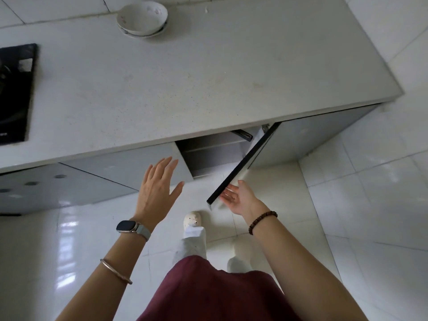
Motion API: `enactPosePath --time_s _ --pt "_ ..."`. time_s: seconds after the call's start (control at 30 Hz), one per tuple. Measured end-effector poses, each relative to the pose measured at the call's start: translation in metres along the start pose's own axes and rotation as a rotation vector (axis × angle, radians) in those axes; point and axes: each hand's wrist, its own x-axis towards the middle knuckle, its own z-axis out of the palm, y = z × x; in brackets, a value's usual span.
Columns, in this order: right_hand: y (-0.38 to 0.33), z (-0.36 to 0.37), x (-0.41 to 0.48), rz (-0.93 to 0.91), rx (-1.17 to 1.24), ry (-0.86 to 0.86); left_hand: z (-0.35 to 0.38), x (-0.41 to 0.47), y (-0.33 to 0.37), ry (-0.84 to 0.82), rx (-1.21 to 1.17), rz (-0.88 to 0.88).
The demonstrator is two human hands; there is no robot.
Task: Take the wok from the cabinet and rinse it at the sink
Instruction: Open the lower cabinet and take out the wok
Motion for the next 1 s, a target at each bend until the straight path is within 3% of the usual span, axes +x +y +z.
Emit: enactPosePath --time_s 0.47,0.73,1.0 --pt "-0.068 -0.178 -0.053 -0.100 -0.260 0.134 0.045 -0.045 0.139 -0.005 -0.013 0.031" --pt "-0.119 -0.235 -0.059 -0.175 -0.282 0.154 0.060 -0.032 0.181 -0.061 0.004 0.109" --pt "-0.134 -0.248 -0.072 -0.074 -0.289 0.024 0.066 -0.030 0.193 -0.082 -0.009 0.111"
